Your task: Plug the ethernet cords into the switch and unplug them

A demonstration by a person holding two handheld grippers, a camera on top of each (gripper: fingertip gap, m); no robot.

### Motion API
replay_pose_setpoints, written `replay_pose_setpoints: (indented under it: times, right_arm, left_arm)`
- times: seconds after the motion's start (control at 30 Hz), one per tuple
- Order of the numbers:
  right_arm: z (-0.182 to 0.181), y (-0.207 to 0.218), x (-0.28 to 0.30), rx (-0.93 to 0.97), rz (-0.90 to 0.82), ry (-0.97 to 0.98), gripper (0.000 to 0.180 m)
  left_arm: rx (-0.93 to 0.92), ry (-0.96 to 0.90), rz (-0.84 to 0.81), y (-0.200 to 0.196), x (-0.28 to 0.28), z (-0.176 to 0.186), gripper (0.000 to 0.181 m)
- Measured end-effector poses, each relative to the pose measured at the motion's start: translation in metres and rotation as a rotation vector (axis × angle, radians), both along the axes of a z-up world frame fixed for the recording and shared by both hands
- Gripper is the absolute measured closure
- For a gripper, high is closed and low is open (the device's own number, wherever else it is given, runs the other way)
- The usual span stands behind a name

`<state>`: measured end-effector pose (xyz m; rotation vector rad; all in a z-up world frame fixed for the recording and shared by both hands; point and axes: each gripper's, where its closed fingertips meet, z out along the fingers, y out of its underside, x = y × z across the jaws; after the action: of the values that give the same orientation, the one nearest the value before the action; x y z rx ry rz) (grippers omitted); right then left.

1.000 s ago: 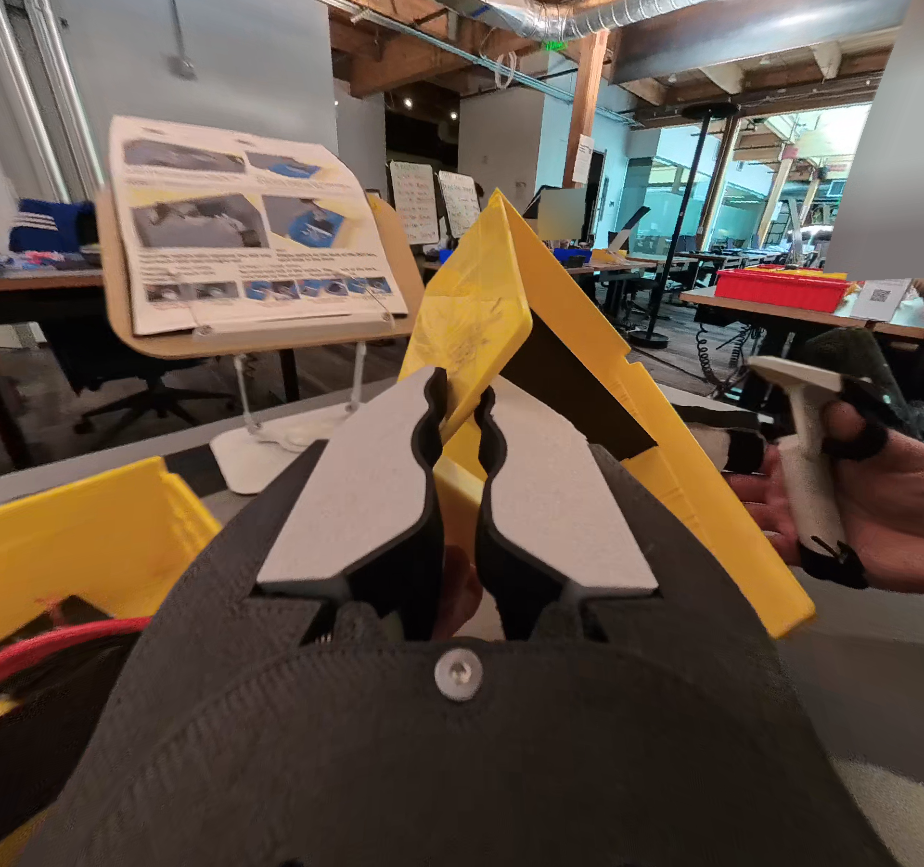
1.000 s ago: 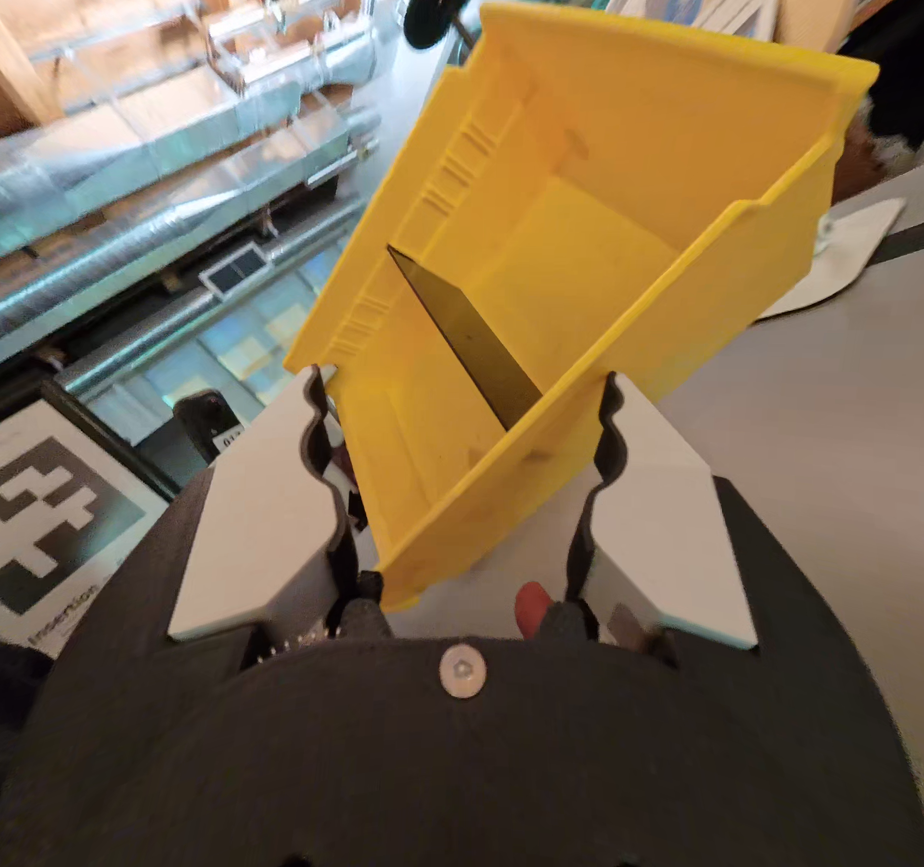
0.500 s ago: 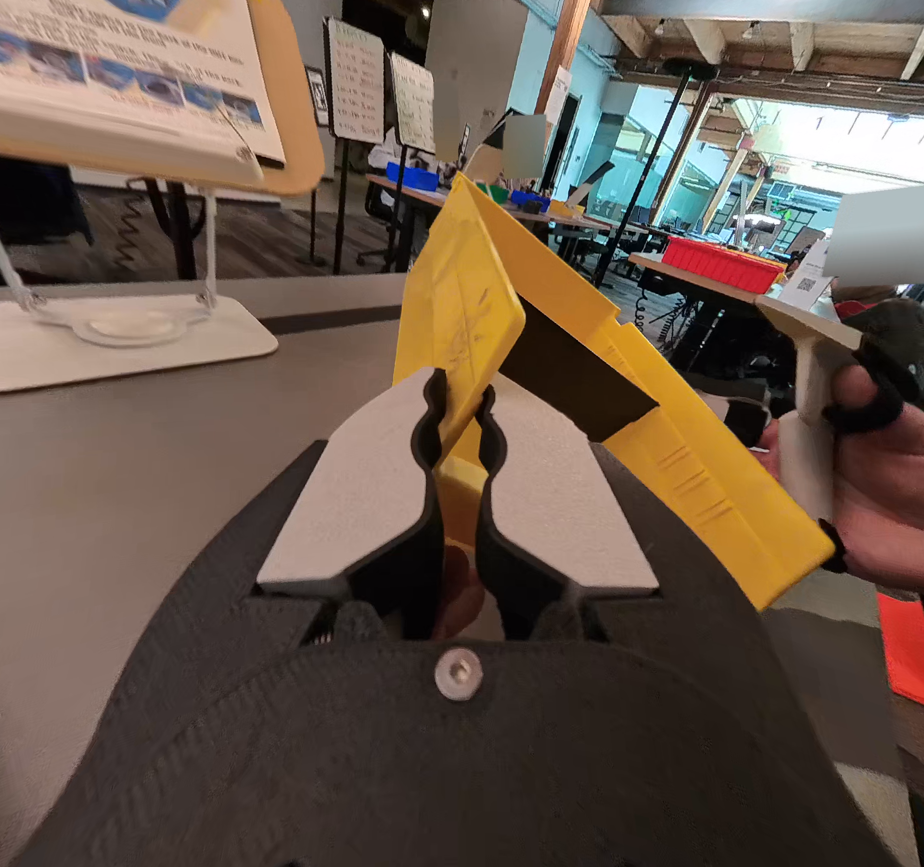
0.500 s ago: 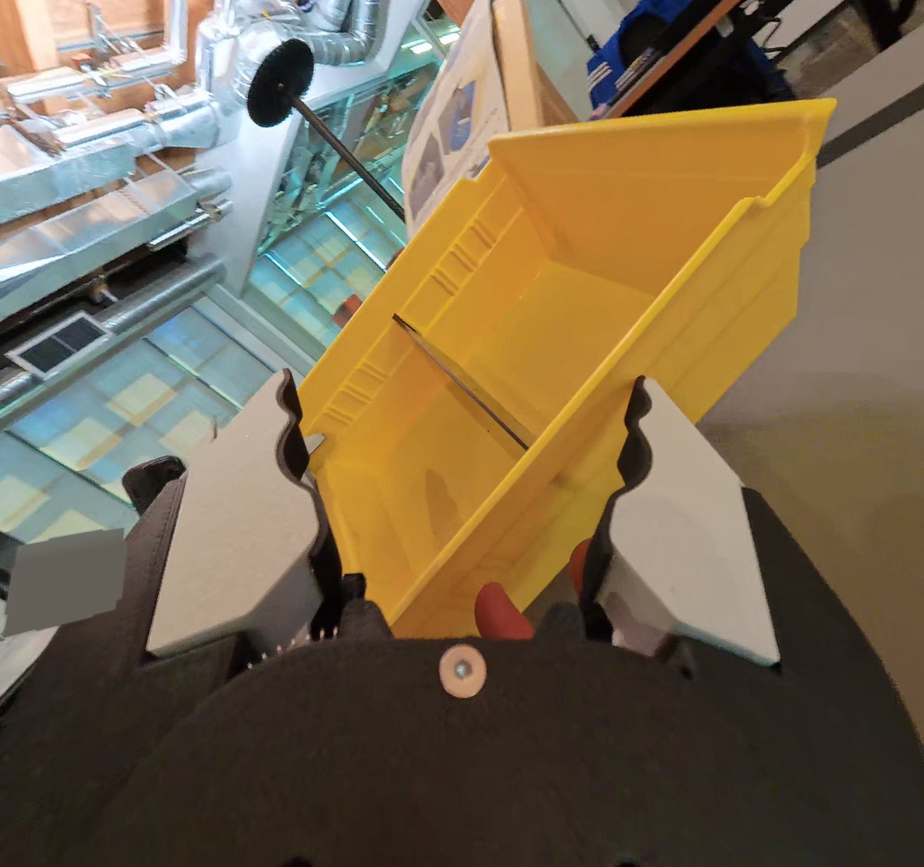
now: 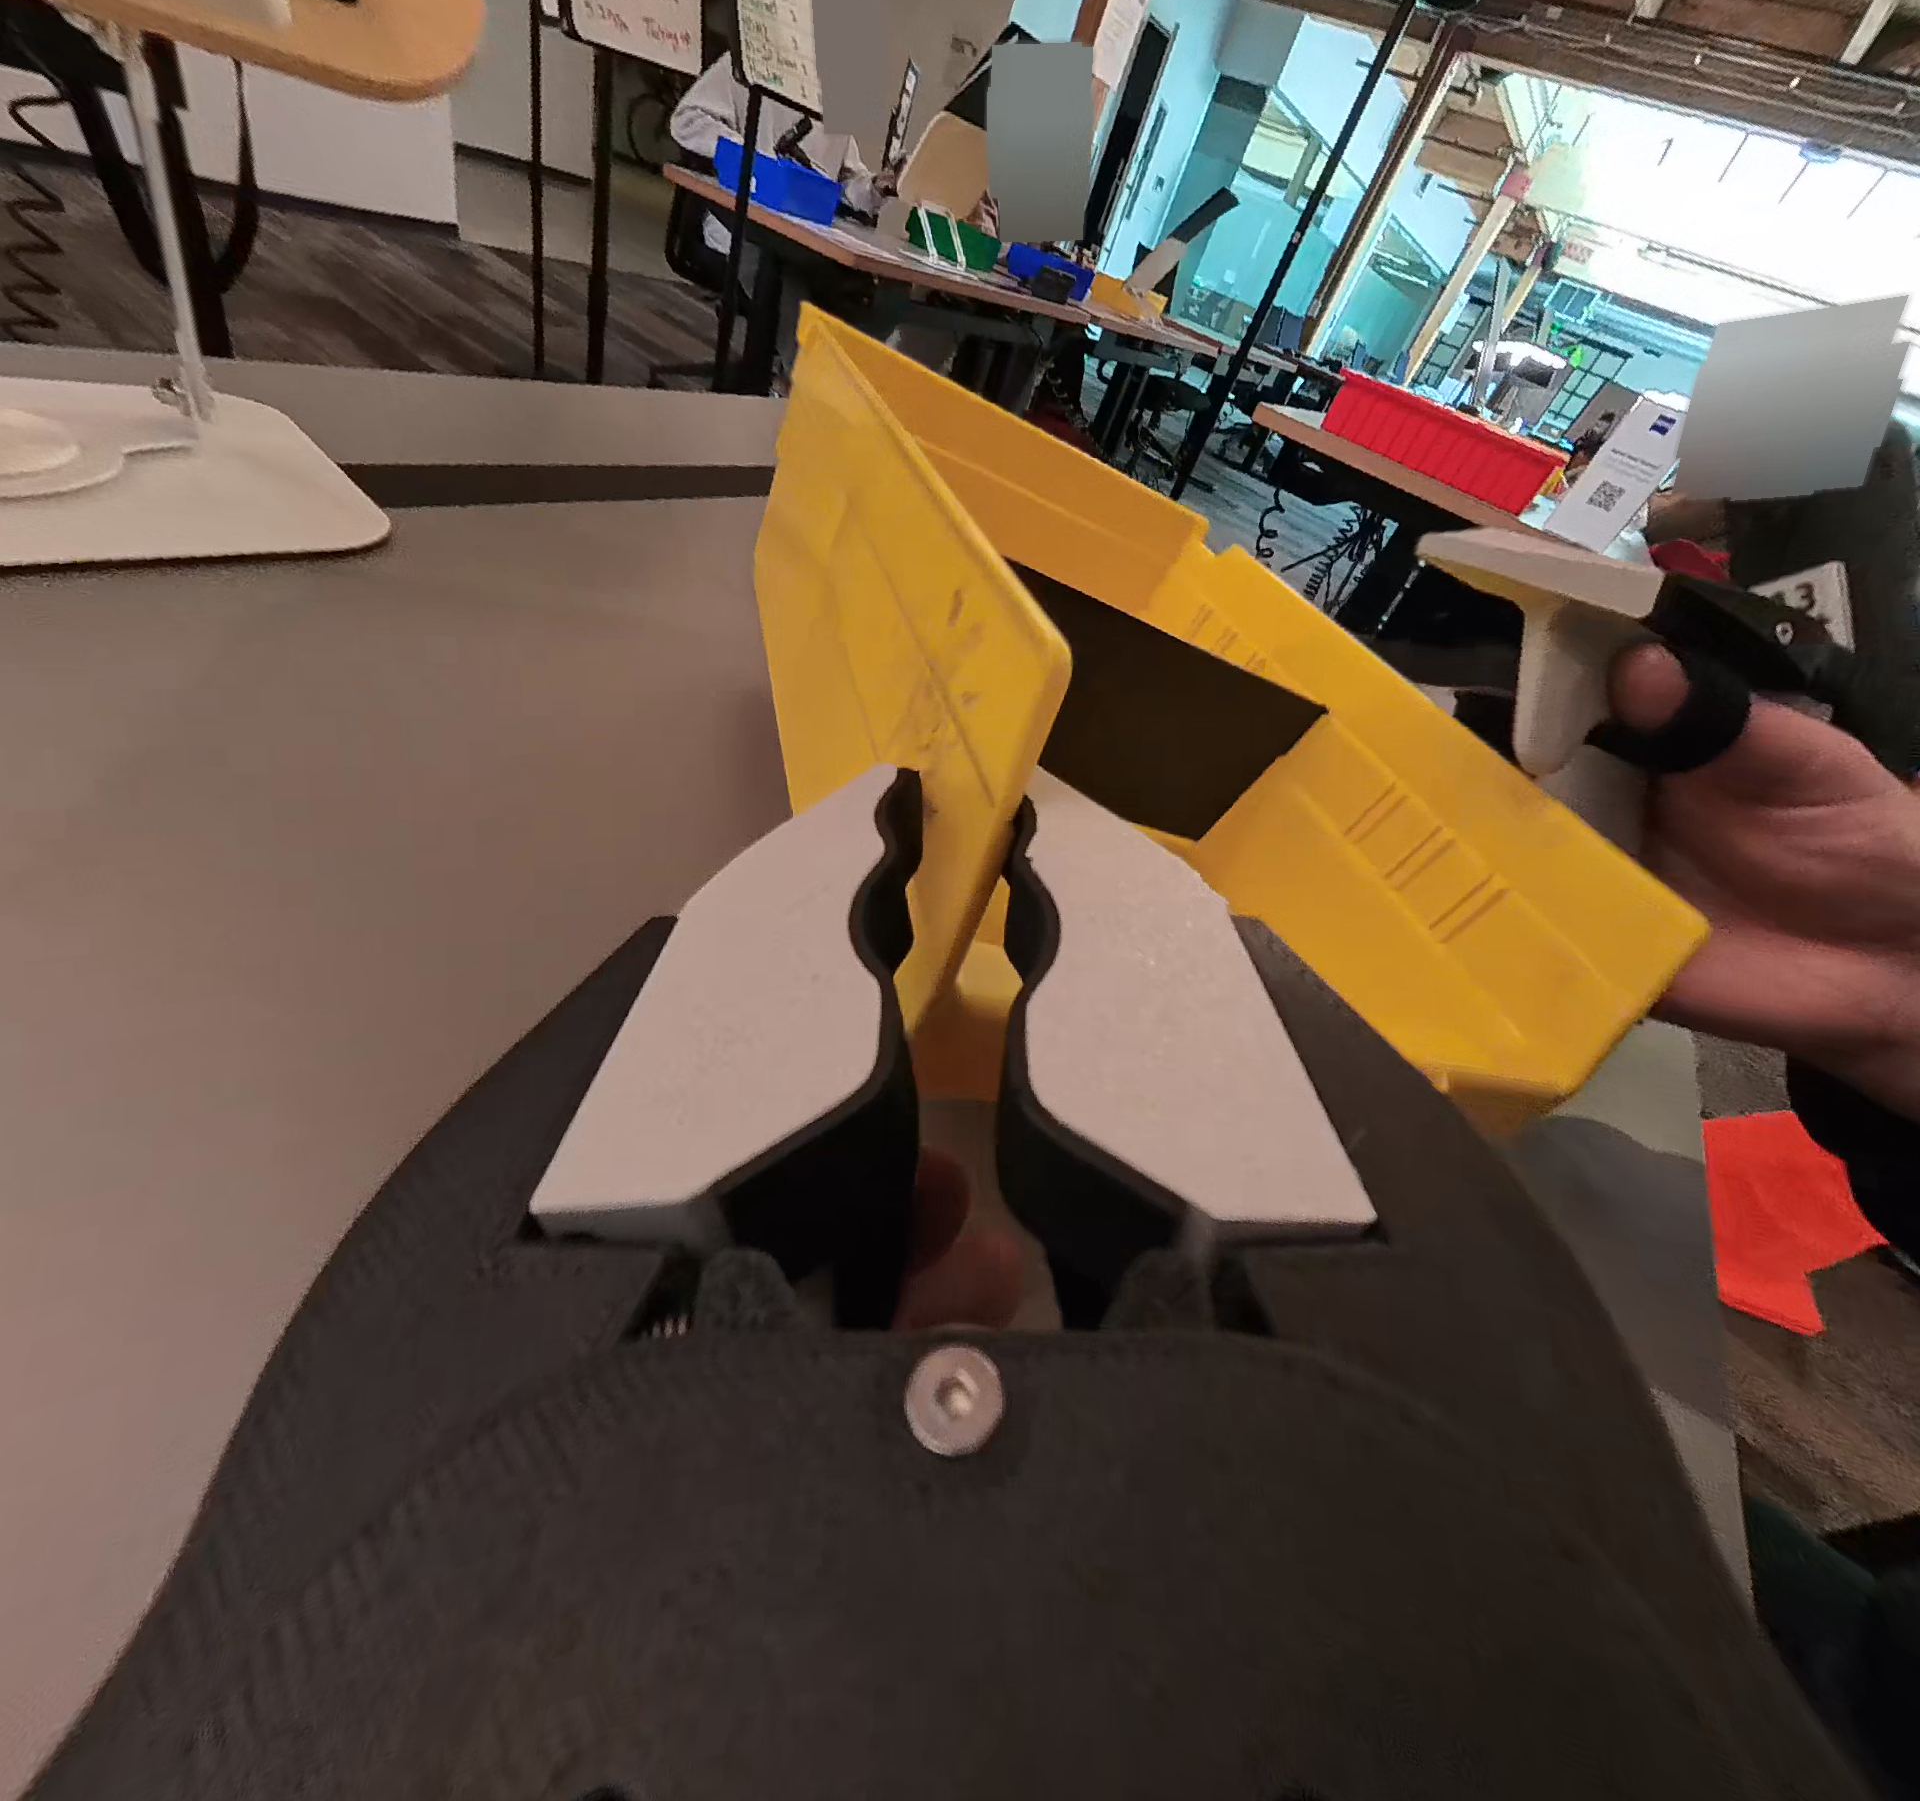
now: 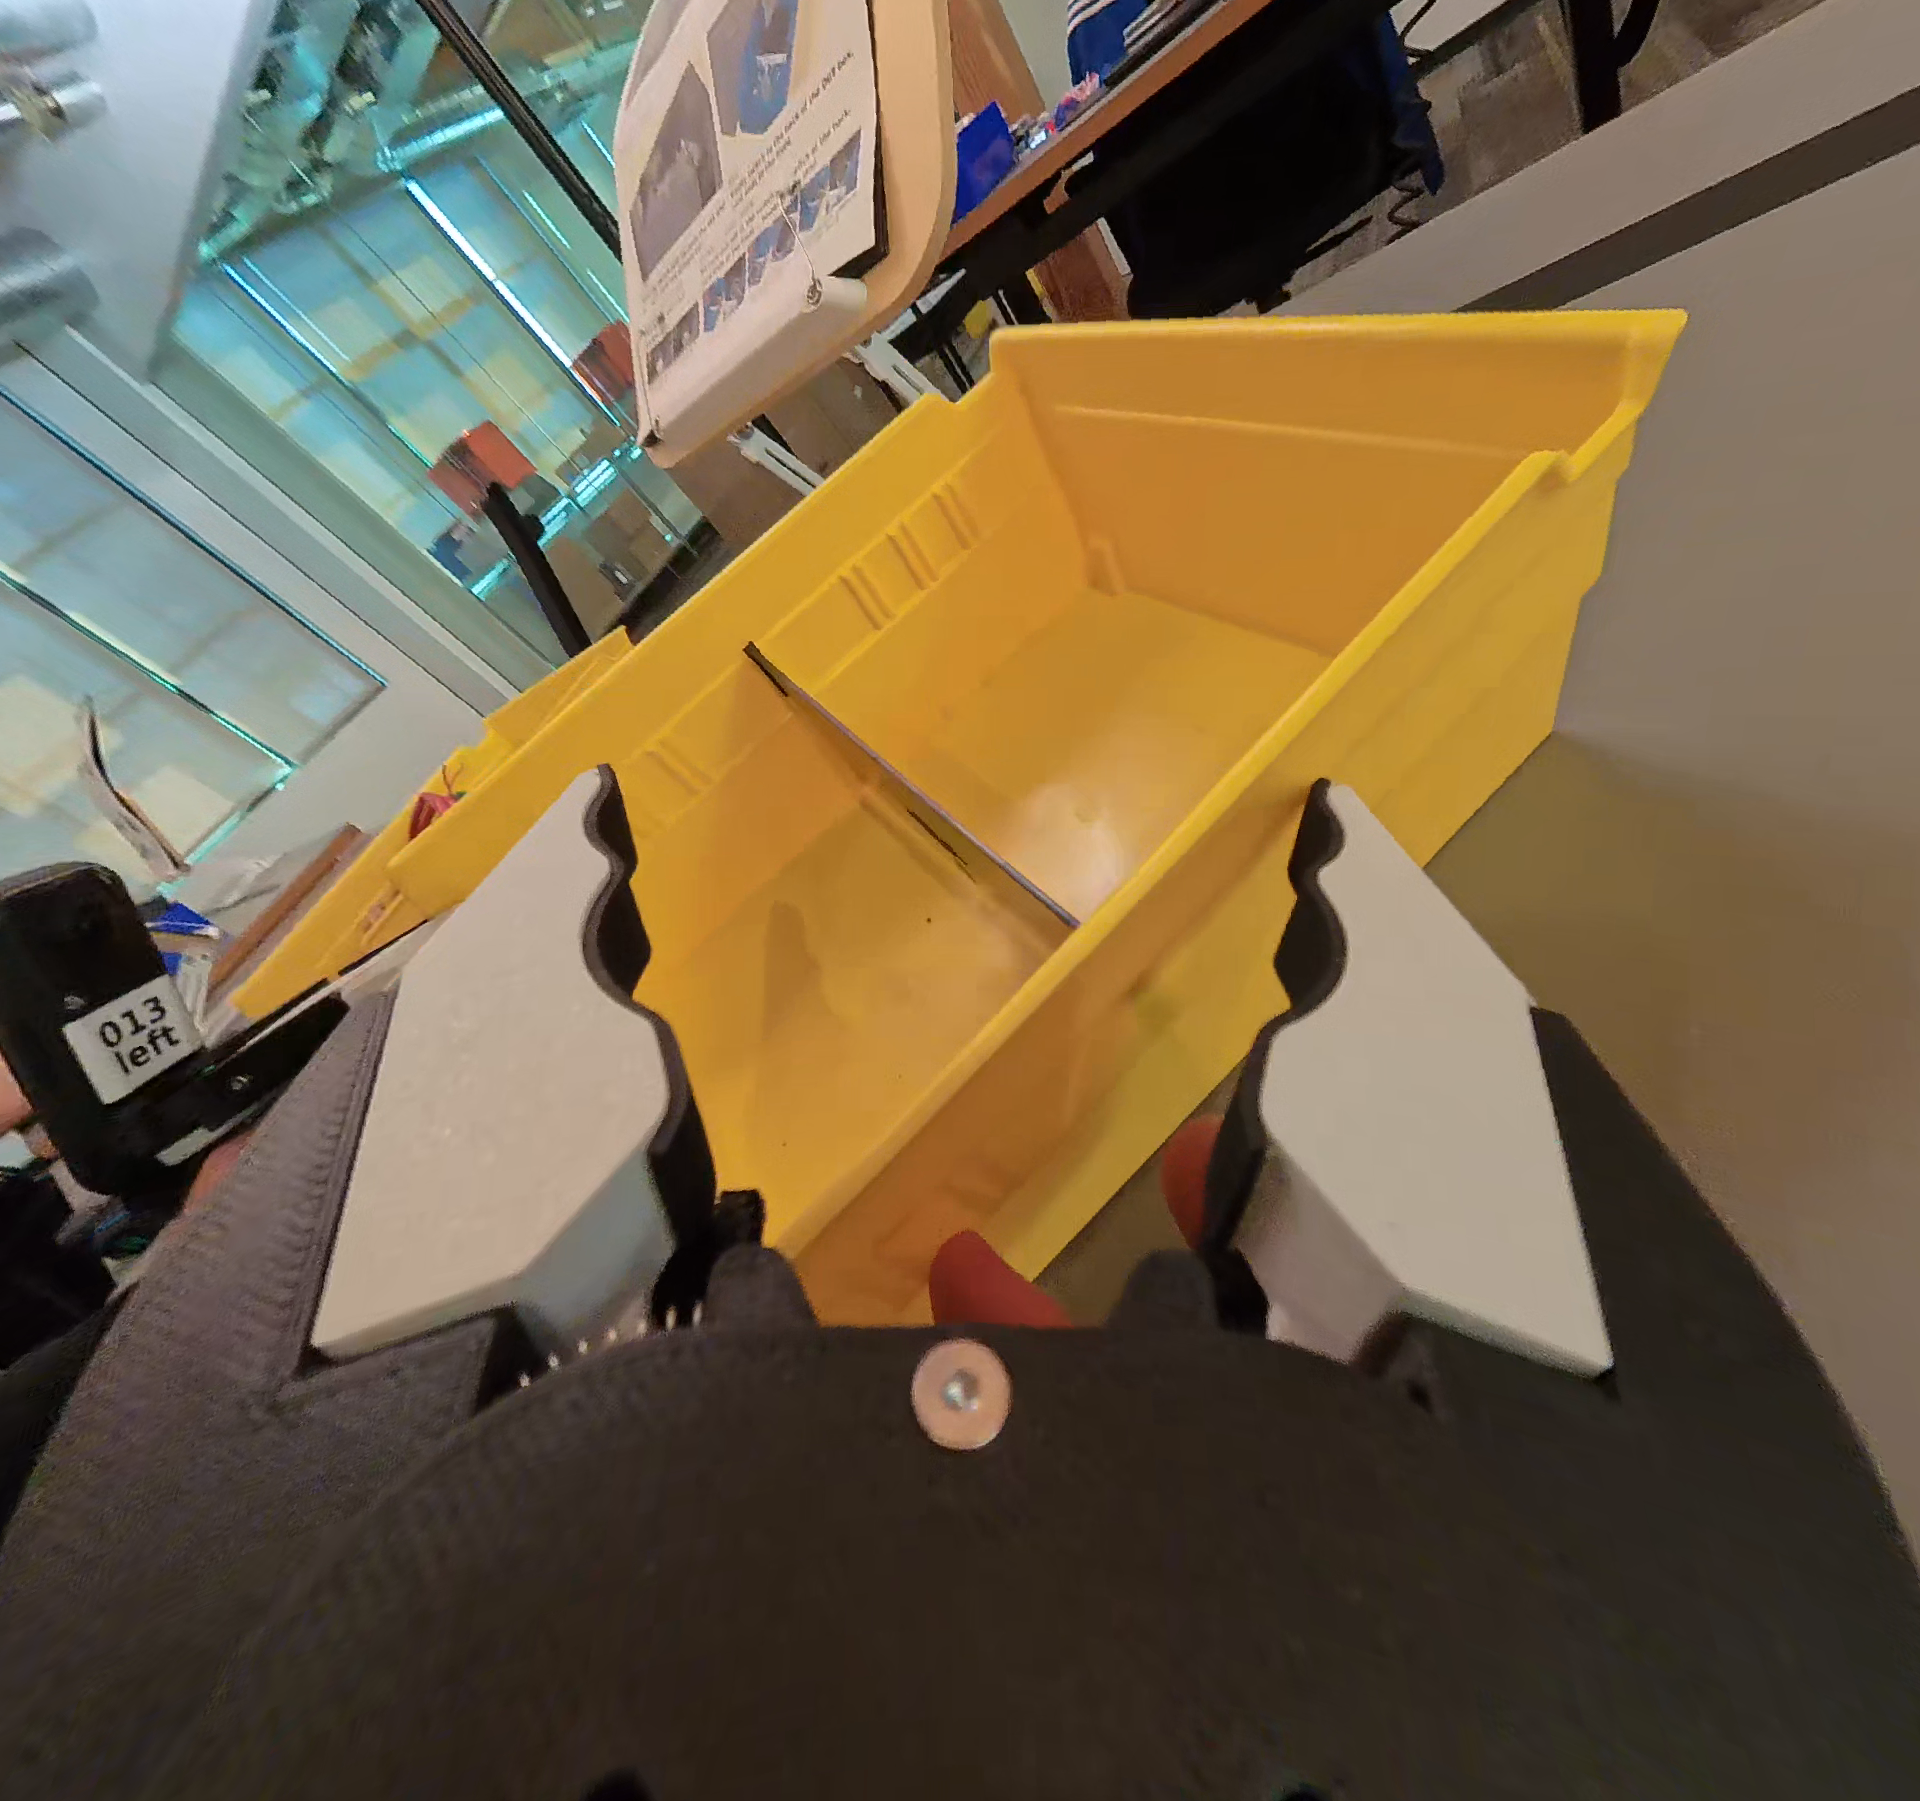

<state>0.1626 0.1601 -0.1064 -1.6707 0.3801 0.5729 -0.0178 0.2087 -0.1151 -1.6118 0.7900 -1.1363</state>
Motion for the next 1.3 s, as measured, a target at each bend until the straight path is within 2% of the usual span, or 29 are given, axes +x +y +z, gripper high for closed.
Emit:
replay_pose_setpoints:
  times: [0.33, 0.57, 0.73, 1.03, 1.1, 1.17, 1.3]
  right_arm:
    - [-0.003, 0.012, 0.045, -0.132, 0.006, -0.185, 0.063]
    - [-0.008, 0.021, 0.099, -0.177, -0.002, -0.237, 0.089]
    - [-0.013, 0.029, 0.149, -0.252, -0.017, -0.378, 0.105]
    - [-0.032, 0.045, 0.236, -0.368, -0.02, -0.422, 0.113]
    - [-0.034, 0.046, 0.241, -0.381, 0.001, -0.398, 0.113]
    - [-0.026, 0.043, 0.251, -0.371, -0.057, -0.435, 0.111]
    - [0.017, 0.023, 0.267, -0.322, -0.24, -0.688, 0.098]
  left_arm:
    - [-0.019, 0.087, -0.159, -0.03, 0.042, -0.018, 0.161]
    - [-0.044, 0.13, -0.287, -0.053, 0.093, -0.025, 0.153]
    - [-0.101, 0.161, -0.354, -0.071, 0.139, -0.032, 0.148]
    - [-0.243, 0.103, -0.445, -0.084, 0.207, -0.03, 0.142]
    - [-0.288, 0.063, -0.451, -0.084, 0.207, -0.023, 0.14]
    - [-0.281, -0.003, -0.413, -0.077, 0.193, -0.008, 0.136]
    - [-0.125, -0.037, -0.312, -0.053, 0.137, 0.026, 0.122]
